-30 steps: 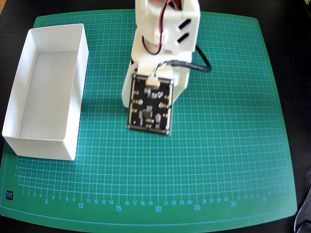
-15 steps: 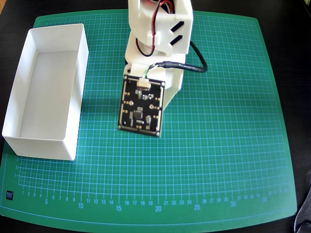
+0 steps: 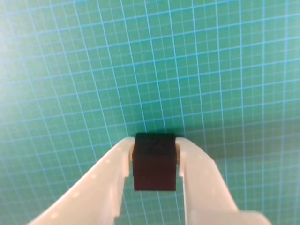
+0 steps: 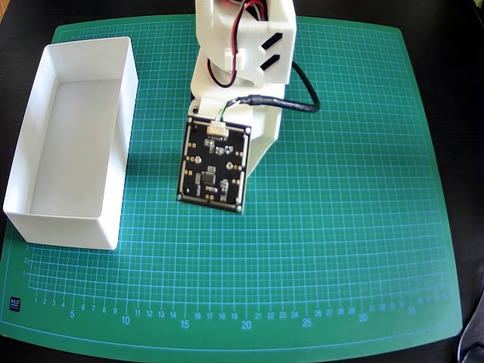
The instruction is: Grab the black cube and put it in the white bin
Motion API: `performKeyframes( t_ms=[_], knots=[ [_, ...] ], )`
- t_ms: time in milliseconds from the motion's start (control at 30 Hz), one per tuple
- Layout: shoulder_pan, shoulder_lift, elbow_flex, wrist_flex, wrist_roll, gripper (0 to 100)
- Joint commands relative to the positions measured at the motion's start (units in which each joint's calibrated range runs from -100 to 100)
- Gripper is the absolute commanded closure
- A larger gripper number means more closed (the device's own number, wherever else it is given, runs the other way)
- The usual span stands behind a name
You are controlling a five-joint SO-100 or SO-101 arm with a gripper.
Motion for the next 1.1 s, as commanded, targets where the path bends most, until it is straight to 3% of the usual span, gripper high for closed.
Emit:
performKeyframes(
  t_ms=[0,200,500,1067],
  knots=[
    [-0.3,-3.8,-2.5,4.7,0.1,99],
    [-0.1,-15.1,-2.4,15.5,0.2,99],
    [2.7,-32.0,-1.3,16.4,0.4,99],
    [26.9,-32.9,-2.3,15.3,24.1,99]
  ],
)
